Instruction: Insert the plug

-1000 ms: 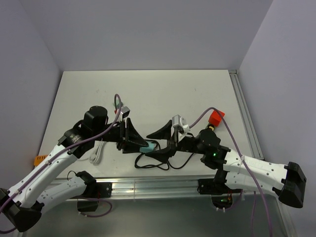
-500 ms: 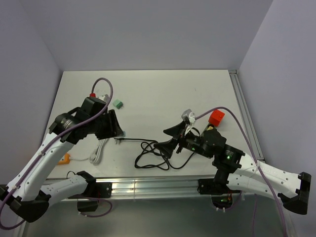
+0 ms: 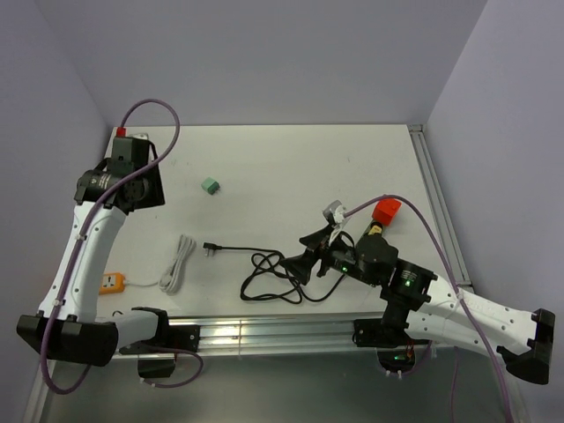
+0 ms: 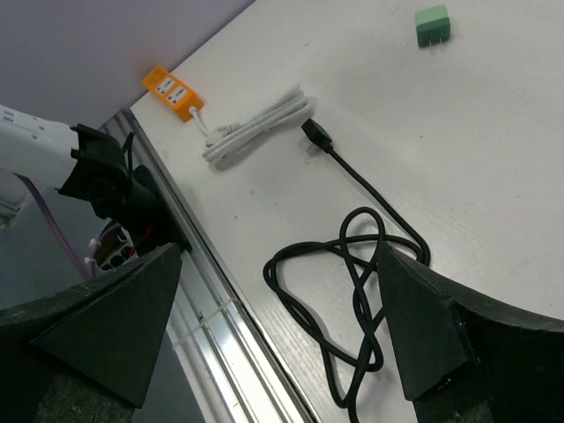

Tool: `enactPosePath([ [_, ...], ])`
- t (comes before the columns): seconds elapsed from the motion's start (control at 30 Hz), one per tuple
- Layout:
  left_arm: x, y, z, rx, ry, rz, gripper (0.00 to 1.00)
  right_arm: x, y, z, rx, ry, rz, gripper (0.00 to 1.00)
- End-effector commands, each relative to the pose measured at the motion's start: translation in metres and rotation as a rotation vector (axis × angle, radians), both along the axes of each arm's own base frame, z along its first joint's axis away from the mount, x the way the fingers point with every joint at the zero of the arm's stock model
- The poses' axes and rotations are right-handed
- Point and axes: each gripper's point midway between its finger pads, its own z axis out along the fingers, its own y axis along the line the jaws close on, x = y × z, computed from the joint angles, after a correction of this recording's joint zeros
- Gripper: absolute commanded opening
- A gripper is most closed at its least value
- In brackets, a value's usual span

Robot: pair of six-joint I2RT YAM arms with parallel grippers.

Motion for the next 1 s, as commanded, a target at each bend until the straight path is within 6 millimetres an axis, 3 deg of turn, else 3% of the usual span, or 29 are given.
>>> enactPosePath([
  [0.0,0.005,0.047,0.019,0.217,-0.067,0.016,0.0,0.0,0.0,0.006,0.036,-0.002,-0.01,0.98],
  [0.13,-0.009,0.087,-0.011,0.367,0.032,0.071,0.0,-0.003,0.0,0.007,0.074,0.002,0.0,0.98],
  [0.17,-0.014,0.093,-0.027,0.372,0.068,0.075,0.0,-0.004,-0.002,0.009,0.085,-0.001,0.0,0.98],
  [0.2,-0.016,0.098,-0.032,0.418,0.106,-0.028,0.0,-0.005,-0.003,0.007,0.088,0.001,0.0,0.98],
  [0.23,-0.008,0.098,-0.039,0.346,0.063,-0.058,0.0,-0.005,-0.004,0.008,0.097,-0.005,-0.005,0.98],
  [0.3,-0.015,0.104,-0.054,0.318,0.081,-0.075,0.0,-0.009,-0.004,0.008,0.1,-0.006,0.001,0.98],
  [0.43,-0.029,0.133,-0.072,0.302,0.153,-0.005,0.0,-0.014,-0.006,0.011,0.126,-0.008,0.016,0.98],
  [0.6,-0.04,0.139,-0.082,0.237,0.181,0.038,0.0,-0.015,-0.007,0.011,0.133,-0.007,0.012,0.98],
  [0.73,-0.06,0.15,-0.106,0.233,0.26,0.069,0.0,-0.019,-0.004,0.009,0.132,-0.009,0.027,0.98],
  [0.97,-0.083,0.144,-0.147,0.18,0.348,0.052,0.0,-0.021,-0.005,0.009,0.142,-0.016,0.021,0.98],
])
